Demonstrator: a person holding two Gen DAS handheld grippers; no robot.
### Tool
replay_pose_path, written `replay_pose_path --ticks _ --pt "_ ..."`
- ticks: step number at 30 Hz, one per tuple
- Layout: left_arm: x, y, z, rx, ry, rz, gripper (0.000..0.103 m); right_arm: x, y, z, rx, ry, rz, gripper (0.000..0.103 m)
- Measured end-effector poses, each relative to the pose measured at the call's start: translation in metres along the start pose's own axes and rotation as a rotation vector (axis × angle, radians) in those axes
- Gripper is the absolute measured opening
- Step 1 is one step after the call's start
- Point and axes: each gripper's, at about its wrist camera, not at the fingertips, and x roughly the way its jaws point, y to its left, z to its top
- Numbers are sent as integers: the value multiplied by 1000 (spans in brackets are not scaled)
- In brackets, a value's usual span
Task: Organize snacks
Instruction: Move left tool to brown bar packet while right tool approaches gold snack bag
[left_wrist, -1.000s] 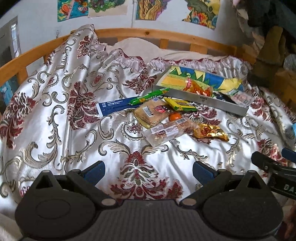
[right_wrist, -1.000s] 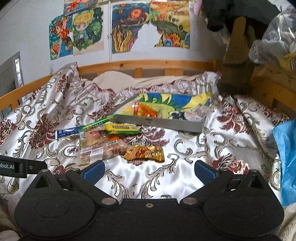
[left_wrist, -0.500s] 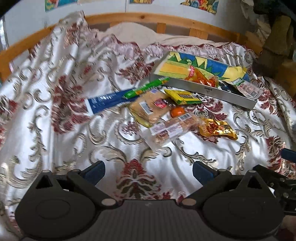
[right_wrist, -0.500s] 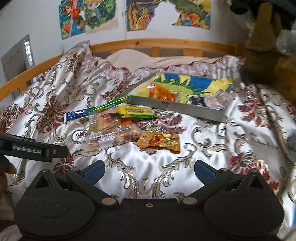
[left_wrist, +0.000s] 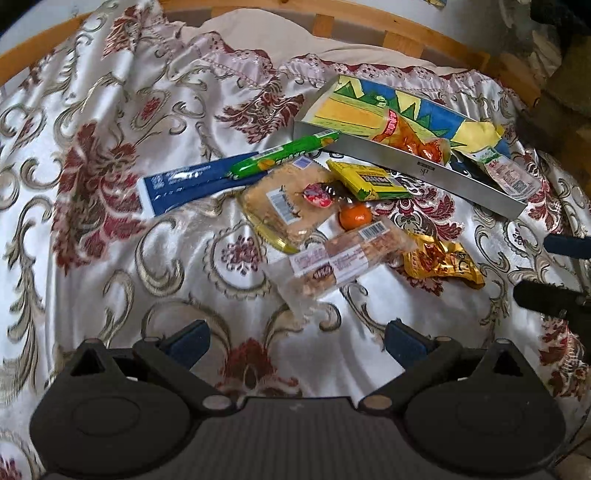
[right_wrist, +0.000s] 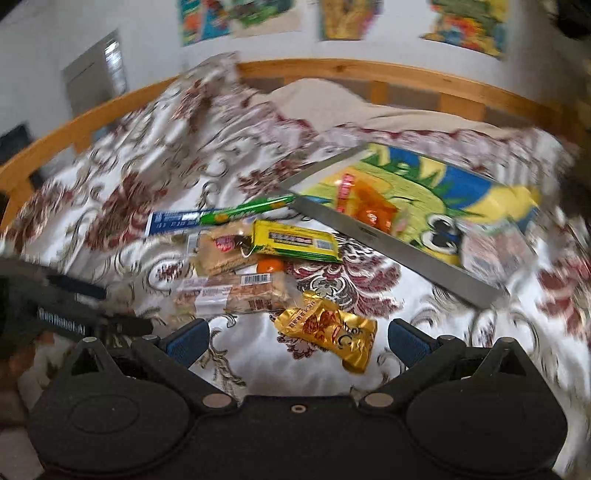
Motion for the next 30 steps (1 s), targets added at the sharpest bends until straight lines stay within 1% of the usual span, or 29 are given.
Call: replay_pose_path --ticks 3,5,6,9,13,14,17,18,22,26,28,30 --pt "9 -5 7 54 -19 26 103 16 -2 -1 -85 16 49 102" --pt "16 -10 11 99 -29 53 102 26 -2 -1 -123 16 40 102" --pt "21 -13 13 124 -34 73 102 32 -4 -2 -136 17 37 102" --pt "34 -20 15 183 -35 100 102 47 -12 -3 -156 23 55 102" --pt "47 -30 17 264 -41 106 102 64 -23 -5 -173 34 77 102" --pt "49 -32 18 277 -44 101 102 69 -25 -6 -185 42 74 102" --pt "58 -35 21 325 -24 38 102 85 -27 -9 -213 72 39 97" --pt "61 -36 21 337 -22 25 102 89 -27 -9 -219 75 41 95" --pt "69 -41 24 383 -18 -18 102 100 -27 -12 -242 72 66 94" --pt "72 -43 24 416 -2 -65 97 113 -29 -13 -243 117 62 94" --pt "71 -44 24 439 11 -82 94 115 -33 -13 -219 135 73 94" --pt "69 -43 25 444 31 -122 91 114 -36 -12 -195 155 100 94"
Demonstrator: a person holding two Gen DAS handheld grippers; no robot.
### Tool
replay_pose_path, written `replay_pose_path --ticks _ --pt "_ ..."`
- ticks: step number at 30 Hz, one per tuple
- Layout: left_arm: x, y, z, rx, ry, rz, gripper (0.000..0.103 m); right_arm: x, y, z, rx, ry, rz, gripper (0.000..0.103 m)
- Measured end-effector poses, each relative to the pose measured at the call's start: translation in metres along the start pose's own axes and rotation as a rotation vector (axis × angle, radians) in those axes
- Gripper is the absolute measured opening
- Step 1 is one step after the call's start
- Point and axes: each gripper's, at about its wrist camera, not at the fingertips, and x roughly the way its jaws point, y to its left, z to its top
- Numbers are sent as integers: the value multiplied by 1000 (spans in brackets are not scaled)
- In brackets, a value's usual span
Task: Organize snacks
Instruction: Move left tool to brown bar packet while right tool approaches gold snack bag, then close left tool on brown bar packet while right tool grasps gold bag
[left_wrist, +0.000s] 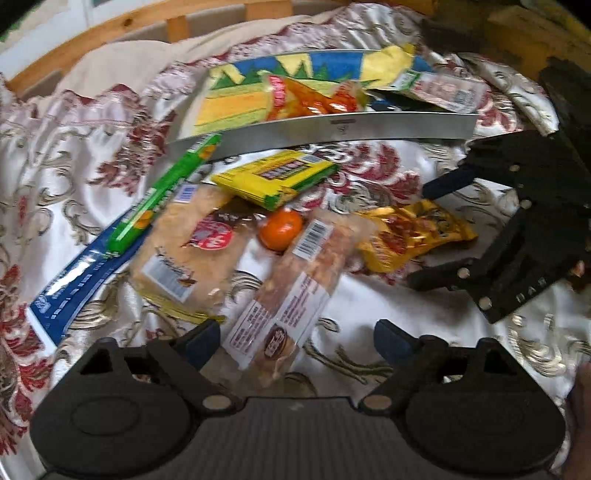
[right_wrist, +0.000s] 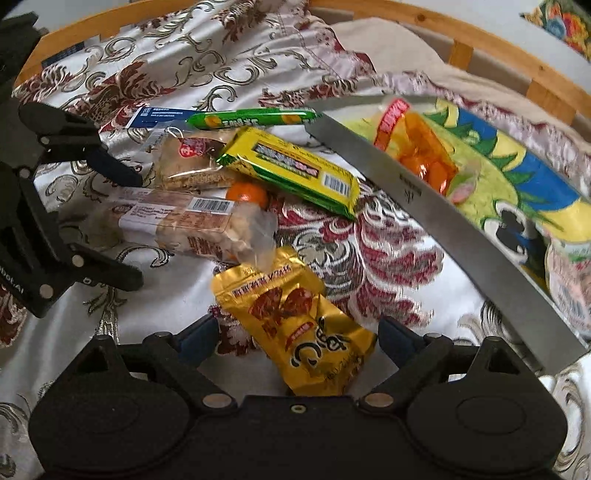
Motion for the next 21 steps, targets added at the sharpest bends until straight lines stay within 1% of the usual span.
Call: replay_pose_path --ticks 3,4,5,7,10,13,15,17,18,19,21 --pt "-6 5 3 -16 0 -82 88 -9 -2 0 10 18 77 93" --pt "-8 6 4 -21 -6 -98 87 -11 -2 -1 9 18 94 92" --pt "-9 7 5 -21 -16 -95 86 -14 -1 -1 3 15 99 92" --pt "-10 7 6 -14 -51 -61 86 -14 0 -1 -6 3 67 91" --pt "-4 8 10 -16 -68 -28 86 -9 -2 0 10 -14 -13 91" --pt "7 8 12 -13 -55 -44 85 -5 -3 -1 15 -21 0 91" --pt "11 7 13 -5 -46 -46 80 -3 0 -3 -5 -16 1 91" --pt "15 6 13 -4 -35 -53 71 -1 3 -3 -19 -22 -19 90" --pt "15 6 13 -4 -32 -58 69 -1 3 -3 -20 -28 -28 88" --pt "15 5 13 -5 -29 -63 64 0 4 -3 -19 -31 -35 85" --pt "13 3 12 0 -35 -62 62 1 3 -3 -14 -33 -34 81"
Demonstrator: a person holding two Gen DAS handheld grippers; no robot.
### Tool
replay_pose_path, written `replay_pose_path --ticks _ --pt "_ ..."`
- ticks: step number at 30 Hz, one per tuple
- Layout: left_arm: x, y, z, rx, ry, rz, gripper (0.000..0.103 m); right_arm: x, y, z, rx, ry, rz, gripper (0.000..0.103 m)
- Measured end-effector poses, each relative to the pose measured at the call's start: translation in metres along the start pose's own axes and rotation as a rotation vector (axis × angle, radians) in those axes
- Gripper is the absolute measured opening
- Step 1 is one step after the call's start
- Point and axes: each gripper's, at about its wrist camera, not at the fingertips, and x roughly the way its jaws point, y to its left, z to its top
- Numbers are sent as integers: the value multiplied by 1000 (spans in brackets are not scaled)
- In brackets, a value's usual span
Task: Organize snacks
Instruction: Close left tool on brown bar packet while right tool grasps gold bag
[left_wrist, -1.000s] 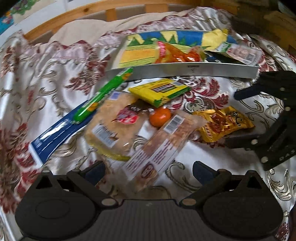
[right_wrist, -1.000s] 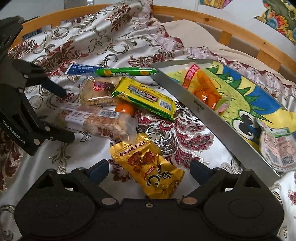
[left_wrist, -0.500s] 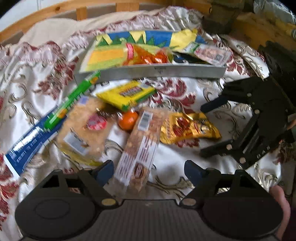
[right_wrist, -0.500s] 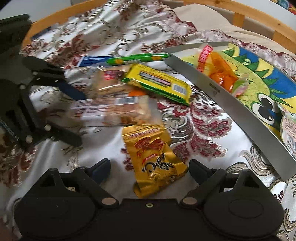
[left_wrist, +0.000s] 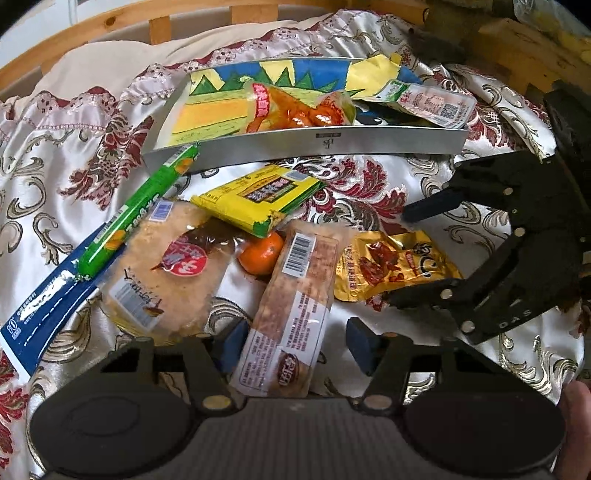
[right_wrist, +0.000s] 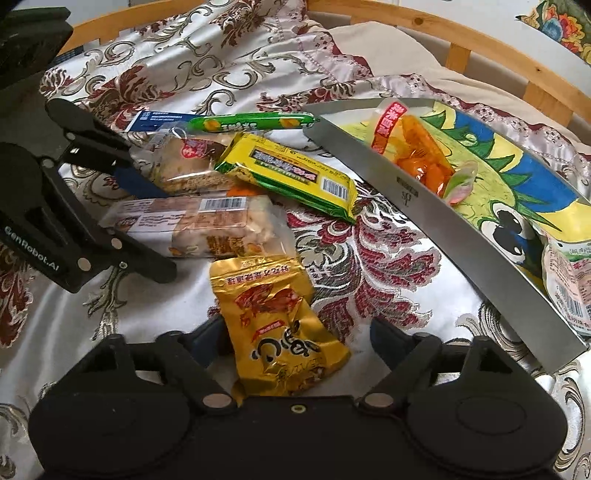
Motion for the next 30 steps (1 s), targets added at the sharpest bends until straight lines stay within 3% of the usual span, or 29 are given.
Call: replay_pose_path --ticks 4,7,13,20,30 --pt "-1 -4 1 6 14 14 46 -1 5 1 -16 2 2 66" --pt "-1 -6 1 6 25 13 43 -2 11 3 -24 17 5 55" --pt "-5 -13 4 -38 46 13 42 -8 24 6 -46 27 -54 45" --pt "-13 -21 4 -68 25 23 40 -16 40 1 -142 27 -130 43" --pt "-17 -30 -4 -76 55 34 40 -29 49 -5 -257 18 -264 43"
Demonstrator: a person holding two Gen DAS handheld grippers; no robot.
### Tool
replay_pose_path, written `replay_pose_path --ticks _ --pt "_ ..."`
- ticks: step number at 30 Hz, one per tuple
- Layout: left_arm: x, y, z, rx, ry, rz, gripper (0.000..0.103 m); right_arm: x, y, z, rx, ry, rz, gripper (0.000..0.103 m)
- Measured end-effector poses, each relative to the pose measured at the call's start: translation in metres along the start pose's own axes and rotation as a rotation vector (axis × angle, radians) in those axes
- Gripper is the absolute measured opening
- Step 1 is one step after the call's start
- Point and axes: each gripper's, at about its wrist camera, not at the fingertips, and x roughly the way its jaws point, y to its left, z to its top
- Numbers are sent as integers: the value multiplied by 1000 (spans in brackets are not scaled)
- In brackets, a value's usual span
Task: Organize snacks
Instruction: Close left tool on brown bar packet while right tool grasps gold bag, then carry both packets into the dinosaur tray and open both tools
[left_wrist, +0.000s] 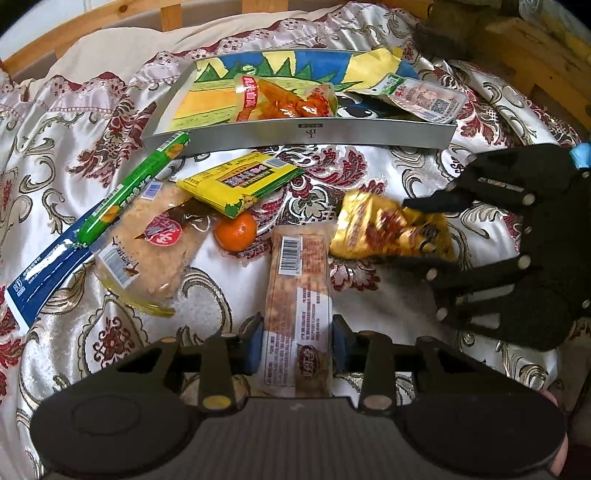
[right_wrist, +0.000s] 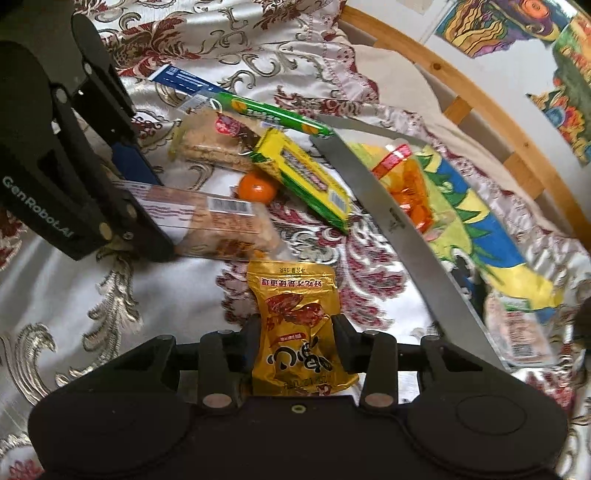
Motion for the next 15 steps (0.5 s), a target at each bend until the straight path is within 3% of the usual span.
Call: replay_pose_path --ticks 7,15 --pt "-9 -3 -2 -26 -19 8 40 -18 -14 2 57 -61 -70 43" --pt "-32 -23 -5 39 -147 71 40 -23 -23 2 65 -109 -185 43"
